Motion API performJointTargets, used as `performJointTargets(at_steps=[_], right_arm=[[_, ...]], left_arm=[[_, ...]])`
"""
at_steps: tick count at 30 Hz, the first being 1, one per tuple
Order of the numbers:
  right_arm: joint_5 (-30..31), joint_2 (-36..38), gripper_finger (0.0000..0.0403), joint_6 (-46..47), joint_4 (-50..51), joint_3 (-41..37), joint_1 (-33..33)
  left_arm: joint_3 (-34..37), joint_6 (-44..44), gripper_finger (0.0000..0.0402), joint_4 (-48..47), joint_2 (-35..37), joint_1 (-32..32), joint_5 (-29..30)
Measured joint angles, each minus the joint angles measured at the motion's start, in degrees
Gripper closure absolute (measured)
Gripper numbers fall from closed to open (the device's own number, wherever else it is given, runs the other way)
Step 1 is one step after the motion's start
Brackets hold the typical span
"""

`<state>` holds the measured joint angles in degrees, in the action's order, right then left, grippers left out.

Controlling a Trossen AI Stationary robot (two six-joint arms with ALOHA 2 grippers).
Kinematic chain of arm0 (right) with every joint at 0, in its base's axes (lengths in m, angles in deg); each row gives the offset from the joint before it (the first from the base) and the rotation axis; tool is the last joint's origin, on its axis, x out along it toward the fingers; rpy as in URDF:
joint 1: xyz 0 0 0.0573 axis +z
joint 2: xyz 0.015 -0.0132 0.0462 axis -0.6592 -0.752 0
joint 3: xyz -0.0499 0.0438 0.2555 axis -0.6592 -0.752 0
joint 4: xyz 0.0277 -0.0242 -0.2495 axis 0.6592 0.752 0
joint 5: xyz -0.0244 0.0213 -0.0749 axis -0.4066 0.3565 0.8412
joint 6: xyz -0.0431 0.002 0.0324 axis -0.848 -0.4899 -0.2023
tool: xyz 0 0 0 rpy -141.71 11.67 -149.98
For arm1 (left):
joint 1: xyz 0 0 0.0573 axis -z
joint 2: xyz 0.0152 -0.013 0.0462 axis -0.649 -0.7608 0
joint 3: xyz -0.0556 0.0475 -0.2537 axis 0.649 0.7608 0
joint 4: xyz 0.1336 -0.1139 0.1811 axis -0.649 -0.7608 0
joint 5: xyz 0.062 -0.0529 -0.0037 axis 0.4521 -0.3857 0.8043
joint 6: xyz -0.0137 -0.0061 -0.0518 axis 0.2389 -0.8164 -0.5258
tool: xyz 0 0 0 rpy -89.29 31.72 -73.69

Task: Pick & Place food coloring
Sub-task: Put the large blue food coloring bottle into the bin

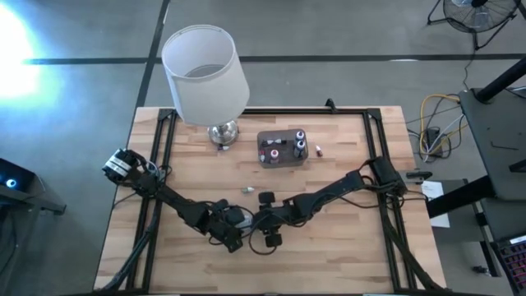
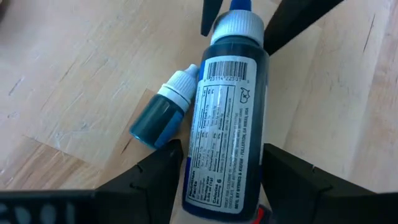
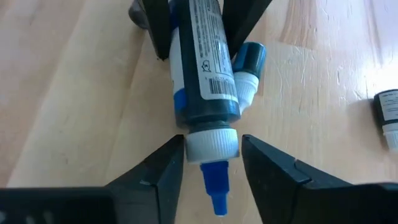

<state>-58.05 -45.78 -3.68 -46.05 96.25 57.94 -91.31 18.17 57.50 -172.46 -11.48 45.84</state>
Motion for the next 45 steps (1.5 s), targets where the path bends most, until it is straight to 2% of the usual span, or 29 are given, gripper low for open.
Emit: performJointTargets(at_steps=[7, 12, 16, 21, 26, 30, 34, 36, 42, 45], right_arm=[[-0.1, 0.1, 0.0287, -1.5, 2.1, 0.0, -0.5], [1.3, 1.8, 0.0291, -5.1, 10.6, 1.5, -0.7], [5.9, 5.3, 0.0292, -7.7, 22.9, 4.6, -0.8], [11.5, 11.5, 0.029, -6.6, 39.5, 9.0, -1.0], [12.9, 15.4, 0.028, -4.0, 56.5, 11.5, -1.4], [7.1, 15.0, 0.0282, 3.4, 72.6, 11.2, -2.8], [1.9, 14.3, 0.0287, 8.4, 83.1, 10.4, -4.2], [-0.6, 14.3, 0.0287, 9.5, 84.4, 10.0, -5.0], [-16.1, 14.3, 0.0285, 13.7, 84.2, 7.5, -9.0], [-18.0, 14.2, 0.0285, 17.2, 84.2, 5.1, -10.7]], left_arm=[[0.0, 0.2, 0.0207, -0.1, 0.1, 0.0, 0.0], [-1.1, 2.8, 0.0207, -2.7, 0.5, -0.1, 0.1], [-3.7, 4.8, 0.0207, -7.2, 1.4, -0.2, 1.6], [-5.7, 7.2, 0.0207, -12.2, 3.1, -1.0, 5.4], [-6.3, 9.0, 0.0207, -13.1, 4.3, -3.0, 6.6], [-6.3, 11.0, 0.0207, -13.1, 4.8, -4.6, 7.6], [-6.3, 13.6, 0.0207, -12.9, 4.8, -5.9, 7.6], [-6.3, 14.6, 0.0207, -12.9, 4.8, -6.4, 7.6], [-6.3, 16.0, 0.0207, -12.7, 4.8, -6.8, 7.6], [-6.1, 16.0, 0.0207, -12.6, 4.8, -6.8, 7.6]])
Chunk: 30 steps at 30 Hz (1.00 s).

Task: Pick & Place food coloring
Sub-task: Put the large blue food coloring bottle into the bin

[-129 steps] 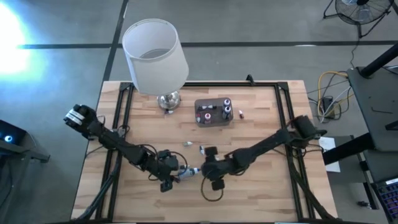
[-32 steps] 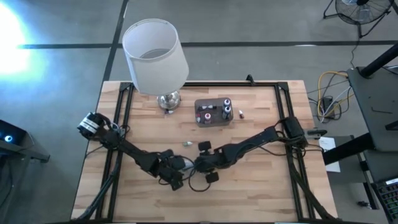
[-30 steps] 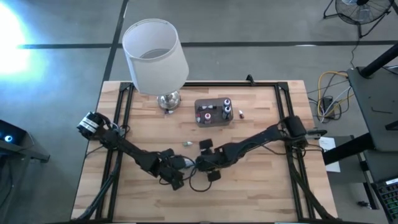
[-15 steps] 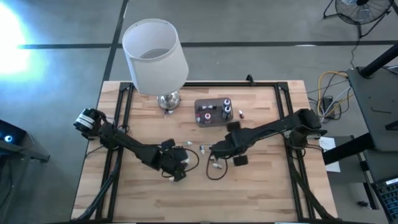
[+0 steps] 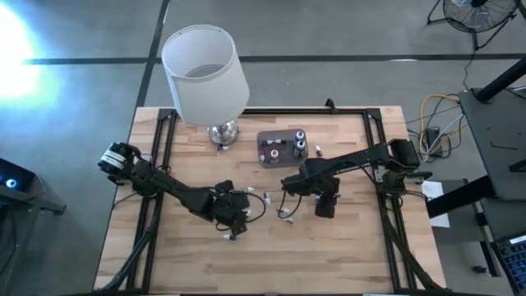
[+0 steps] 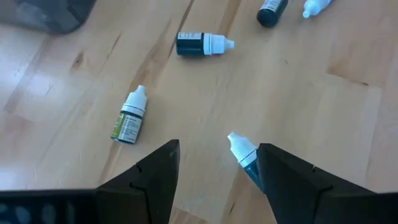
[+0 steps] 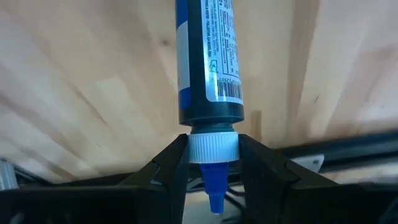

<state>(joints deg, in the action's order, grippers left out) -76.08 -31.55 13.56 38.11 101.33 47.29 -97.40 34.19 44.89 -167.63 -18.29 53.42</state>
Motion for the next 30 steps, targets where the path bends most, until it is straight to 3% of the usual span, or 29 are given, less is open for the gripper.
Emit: performJointTargets(at_steps=[17, 24, 30], right_arm=[[-12.9, 0.0, 0.0264, 8.2, 0.1, -7.0, -5.3], [-12.9, 0.0, 0.0265, 9.9, 0.0, -7.6, -5.3], [-8.4, 0.1, 0.0245, 10.3, 0.0, -4.6, -5.4]], left_arm=[[0.5, 0.3, 0.0207, 1.8, 0.0, 0.0, 0.0], [0.5, 0.3, 0.0207, 2.6, 0.0, 0.0, 0.0], [0.5, 0.8, 0.0207, 2.5, 0.0, 0.0, 0.0]])
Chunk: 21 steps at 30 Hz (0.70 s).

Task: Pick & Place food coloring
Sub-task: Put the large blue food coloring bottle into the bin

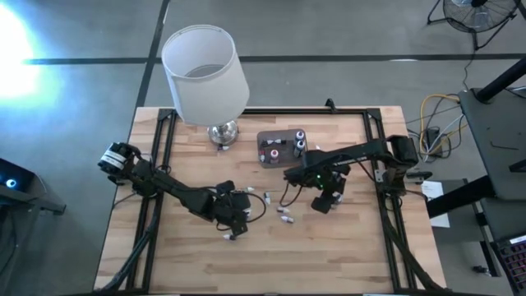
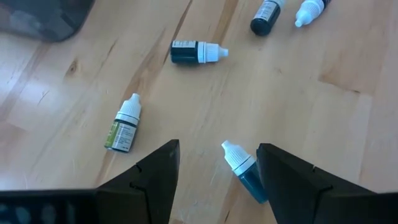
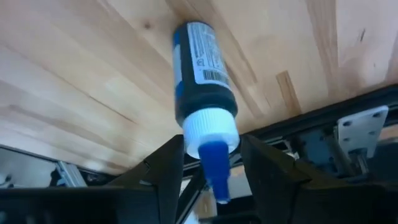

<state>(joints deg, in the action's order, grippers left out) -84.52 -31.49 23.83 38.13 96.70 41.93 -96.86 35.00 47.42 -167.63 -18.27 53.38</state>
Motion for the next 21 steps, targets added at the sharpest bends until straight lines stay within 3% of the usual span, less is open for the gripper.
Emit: performJointTargets(at_steps=[8, 13, 17, 21], right_arm=[[2.7, 0.0, 0.0217, -0.2, 0.0, 2.6, 0.1], [9.5, 2.2, 0.0204, 1.8, -0.2, 3.6, 0.8], [15.3, 9.3, 0.0198, 9.8, -3.4, 4.0, 3.0], [22.5, 19.8, 0.0197, 25.7, -9.3, 1.0, 7.1]], left_arm=[[0.0, 0.7, 0.0207, 0.0, 0.0, 0.0, 0.0], [0.0, 0.7, 0.0207, -0.1, 0.0, 0.0, 0.0], [0.0, 0.7, 0.0207, -0.4, 0.0, 0.0, 0.0], [0.0, 0.7, 0.0207, -0.4, 0.0, 0.0, 0.0]])
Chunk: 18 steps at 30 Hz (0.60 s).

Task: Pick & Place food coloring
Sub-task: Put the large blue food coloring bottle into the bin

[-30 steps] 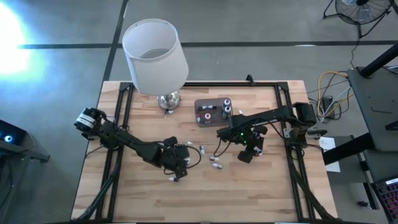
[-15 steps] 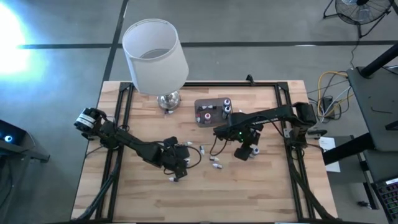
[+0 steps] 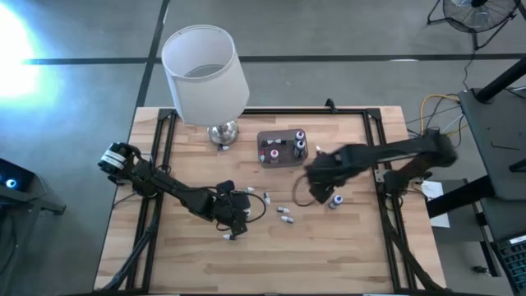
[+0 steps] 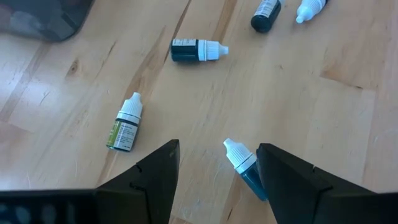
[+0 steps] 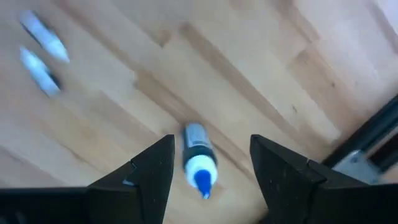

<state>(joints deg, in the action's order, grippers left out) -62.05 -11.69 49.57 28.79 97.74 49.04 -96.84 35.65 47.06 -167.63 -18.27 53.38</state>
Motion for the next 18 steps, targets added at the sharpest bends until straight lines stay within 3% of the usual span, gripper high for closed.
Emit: performJointTargets(at_steps=[4, 9, 13, 18], right_arm=[[1.9, 8.0, 0.0197, 16.1, -0.1, -5.7, 5.8], [-1.9, 13.0, 0.0197, 30.4, -2.0, -13.6, 12.9], [-3.0, 12.1, 0.0197, 35.6, -6.1, -16.7, 15.4], [-2.8, 8.5, 0.0197, 34.9, -7.5, -17.2, 15.8]], left_arm=[[0.0, 0.9, 0.0207, 0.0, 0.0, -0.1, 0.0], [0.0, 1.5, 0.0207, 0.0, 0.0, -0.7, -0.2], [0.0, 1.5, 0.0207, 0.0, 0.0, -1.1, -1.3], [0.0, 1.2, 0.0207, 0.1, 0.0, -1.5, -3.5]])
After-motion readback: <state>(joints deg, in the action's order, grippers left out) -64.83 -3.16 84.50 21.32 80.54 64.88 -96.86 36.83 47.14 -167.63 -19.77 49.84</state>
